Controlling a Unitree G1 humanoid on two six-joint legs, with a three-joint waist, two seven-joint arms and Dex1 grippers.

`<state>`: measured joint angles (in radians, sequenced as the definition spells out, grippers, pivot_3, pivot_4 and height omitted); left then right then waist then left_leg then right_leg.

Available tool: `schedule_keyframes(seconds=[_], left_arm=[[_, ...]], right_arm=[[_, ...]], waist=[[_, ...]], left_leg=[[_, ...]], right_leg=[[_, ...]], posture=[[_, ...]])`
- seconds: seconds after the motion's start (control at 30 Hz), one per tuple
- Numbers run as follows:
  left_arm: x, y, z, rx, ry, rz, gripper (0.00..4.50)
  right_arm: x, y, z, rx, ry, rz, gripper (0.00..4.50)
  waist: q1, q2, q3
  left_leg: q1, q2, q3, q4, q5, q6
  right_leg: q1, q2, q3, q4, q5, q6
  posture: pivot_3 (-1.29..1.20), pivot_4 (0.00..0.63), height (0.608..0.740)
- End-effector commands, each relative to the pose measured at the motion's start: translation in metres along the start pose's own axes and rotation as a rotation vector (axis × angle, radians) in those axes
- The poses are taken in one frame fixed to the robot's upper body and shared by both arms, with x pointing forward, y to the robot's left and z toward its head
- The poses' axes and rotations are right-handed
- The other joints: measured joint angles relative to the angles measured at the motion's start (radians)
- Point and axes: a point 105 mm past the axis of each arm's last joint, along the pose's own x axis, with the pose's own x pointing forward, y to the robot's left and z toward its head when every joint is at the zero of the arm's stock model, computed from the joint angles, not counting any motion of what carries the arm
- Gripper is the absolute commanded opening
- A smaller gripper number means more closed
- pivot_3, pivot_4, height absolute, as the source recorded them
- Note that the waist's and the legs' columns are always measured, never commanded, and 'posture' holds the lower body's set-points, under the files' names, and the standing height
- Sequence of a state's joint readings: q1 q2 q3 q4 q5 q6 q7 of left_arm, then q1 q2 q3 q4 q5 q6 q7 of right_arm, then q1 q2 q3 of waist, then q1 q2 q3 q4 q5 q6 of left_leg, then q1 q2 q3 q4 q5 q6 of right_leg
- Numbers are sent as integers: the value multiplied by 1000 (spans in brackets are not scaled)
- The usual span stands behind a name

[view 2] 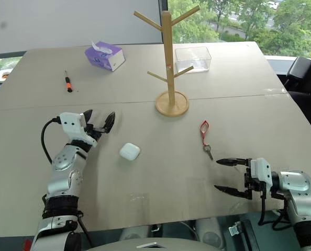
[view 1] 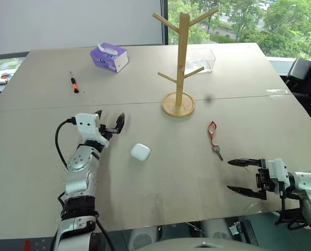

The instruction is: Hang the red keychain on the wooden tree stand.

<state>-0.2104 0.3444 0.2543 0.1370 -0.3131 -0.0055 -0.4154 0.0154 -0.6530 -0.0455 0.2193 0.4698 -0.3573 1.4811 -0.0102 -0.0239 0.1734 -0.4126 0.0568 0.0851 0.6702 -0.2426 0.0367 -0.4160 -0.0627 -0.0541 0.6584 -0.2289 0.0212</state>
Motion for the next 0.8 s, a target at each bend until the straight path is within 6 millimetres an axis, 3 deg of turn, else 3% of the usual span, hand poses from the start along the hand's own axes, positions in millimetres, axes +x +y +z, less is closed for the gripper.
schedule_keyframes(seconds=[0.03,0.2,0.33,0.53,0.8], left_arm=[[-6,-24,25,-15,-57,-111,4500],[-35,-60,45,-19,-37,-266,4500],[-60,-86,47,-20,29,-368,4500],[-79,-102,24,28,148,-381,4500],[-81,-105,9,48,190,-362,4500]], right_arm=[[-3,-6,0,-45,-2,12,3879],[-7,-17,-7,-71,15,-25,3879],[-4,-23,-8,-80,10,-47,3879],[-3,-20,-2,-83,-22,-39,3879],[-2,-15,12,-69,-110,-32,3879]], waist=[[1,0,0],[2,0,0],[3,1,0],[12,1,0],[24,1,0]], left_leg=[[0,0,0,0,0,0],[0,0,-1,0,0,0],[1,0,-1,0,0,0],[1,0,-1,0,0,0],[1,0,-2,0,0,0]], right_leg=[[0,0,0,0,0,0],[0,-1,0,0,0,0],[1,-1,0,0,0,0],[1,-1,0,0,-2,-4],[1,-1,0,0,-4,-1]], posture=[[0,150,740],[0,150,740],[0,150,740],[0,150,740],[0,150,740]])
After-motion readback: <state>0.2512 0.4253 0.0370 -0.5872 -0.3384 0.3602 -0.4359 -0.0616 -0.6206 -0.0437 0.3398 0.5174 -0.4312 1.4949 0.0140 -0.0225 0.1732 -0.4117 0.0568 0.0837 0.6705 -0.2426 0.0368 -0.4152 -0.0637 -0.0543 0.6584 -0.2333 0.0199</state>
